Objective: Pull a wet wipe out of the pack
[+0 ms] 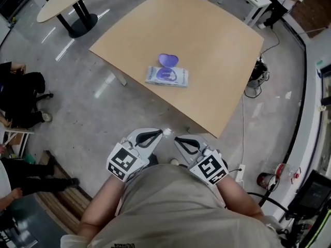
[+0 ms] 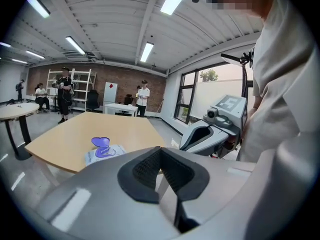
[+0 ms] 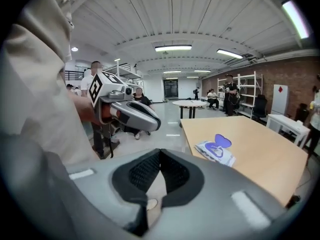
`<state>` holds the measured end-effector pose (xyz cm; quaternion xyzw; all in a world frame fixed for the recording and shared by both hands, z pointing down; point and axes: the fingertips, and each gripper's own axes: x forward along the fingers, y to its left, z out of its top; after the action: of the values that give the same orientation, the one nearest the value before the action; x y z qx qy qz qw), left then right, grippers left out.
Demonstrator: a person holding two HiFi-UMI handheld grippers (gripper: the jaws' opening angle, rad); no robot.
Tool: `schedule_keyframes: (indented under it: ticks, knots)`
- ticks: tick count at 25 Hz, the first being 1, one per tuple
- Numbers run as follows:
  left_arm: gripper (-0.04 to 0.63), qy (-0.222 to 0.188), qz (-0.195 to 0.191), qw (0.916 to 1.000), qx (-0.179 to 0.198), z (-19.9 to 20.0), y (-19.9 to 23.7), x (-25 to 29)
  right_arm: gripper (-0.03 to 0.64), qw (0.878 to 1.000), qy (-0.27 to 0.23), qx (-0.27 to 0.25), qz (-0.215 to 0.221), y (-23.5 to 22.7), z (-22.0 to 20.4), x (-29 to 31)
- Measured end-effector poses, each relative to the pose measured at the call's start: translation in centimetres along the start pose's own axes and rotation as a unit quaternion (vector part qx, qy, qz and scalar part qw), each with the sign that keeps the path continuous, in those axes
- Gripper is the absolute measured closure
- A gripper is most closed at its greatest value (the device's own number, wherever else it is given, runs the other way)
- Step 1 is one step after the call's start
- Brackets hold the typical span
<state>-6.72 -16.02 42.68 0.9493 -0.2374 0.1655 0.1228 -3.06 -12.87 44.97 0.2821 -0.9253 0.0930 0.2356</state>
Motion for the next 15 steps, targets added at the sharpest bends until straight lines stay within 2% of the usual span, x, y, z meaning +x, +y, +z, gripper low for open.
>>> schedule_keyframes:
  ticks: [10, 15]
  knots:
    - [0.591, 0.024, -0.055, 0.9979, 0.028, 0.1, 11.2, 1.9, 0.615, 0.997, 0.009, 0.023, -0.074, -6.9, 3.0, 8.3]
    - [0.591, 0.039, -0.052, 0.9979, 0.001, -1.1, 15.5, 4.1, 0.615, 0.995, 0.012, 0.038, -0.087, -10.2, 2.9, 10.2]
